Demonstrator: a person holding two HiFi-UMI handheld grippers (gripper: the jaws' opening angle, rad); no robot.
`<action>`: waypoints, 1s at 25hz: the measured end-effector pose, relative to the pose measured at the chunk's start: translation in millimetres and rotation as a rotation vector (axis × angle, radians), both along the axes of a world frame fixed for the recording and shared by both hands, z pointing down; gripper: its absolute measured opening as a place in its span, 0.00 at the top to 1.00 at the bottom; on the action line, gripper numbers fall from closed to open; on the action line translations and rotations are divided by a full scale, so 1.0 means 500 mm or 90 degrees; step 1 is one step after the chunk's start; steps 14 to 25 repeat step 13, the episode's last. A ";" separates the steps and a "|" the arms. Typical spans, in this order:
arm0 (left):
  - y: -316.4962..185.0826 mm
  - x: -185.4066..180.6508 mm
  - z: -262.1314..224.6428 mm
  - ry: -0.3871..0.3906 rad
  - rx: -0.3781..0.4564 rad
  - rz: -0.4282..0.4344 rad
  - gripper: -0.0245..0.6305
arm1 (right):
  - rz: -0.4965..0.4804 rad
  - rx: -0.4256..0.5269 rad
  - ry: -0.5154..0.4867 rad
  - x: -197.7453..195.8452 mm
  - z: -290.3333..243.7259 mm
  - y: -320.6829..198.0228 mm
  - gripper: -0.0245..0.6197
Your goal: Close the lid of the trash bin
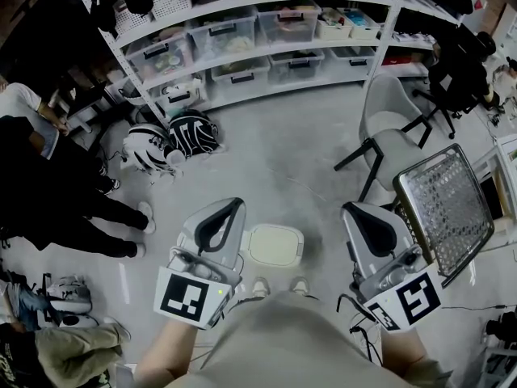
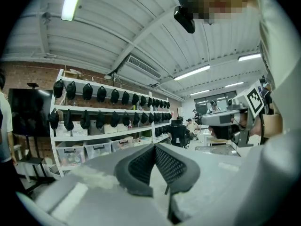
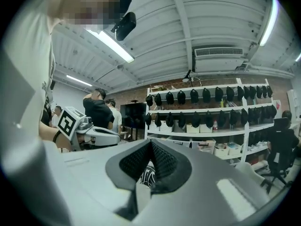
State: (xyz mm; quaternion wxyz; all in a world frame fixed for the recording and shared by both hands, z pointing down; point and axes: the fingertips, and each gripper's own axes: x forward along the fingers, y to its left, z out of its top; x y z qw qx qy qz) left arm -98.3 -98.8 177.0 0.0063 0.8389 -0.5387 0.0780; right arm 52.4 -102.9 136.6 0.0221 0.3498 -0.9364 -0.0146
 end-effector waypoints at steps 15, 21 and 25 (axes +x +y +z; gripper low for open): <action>0.006 0.004 -0.012 -0.009 0.004 0.004 0.96 | -0.001 -0.001 0.009 -0.006 0.012 0.006 0.96; 0.006 0.004 -0.012 -0.009 0.004 0.004 0.96 | -0.001 -0.001 0.009 -0.006 0.012 0.006 0.96; 0.006 0.004 -0.012 -0.009 0.004 0.004 0.96 | -0.001 -0.001 0.009 -0.006 0.012 0.006 0.96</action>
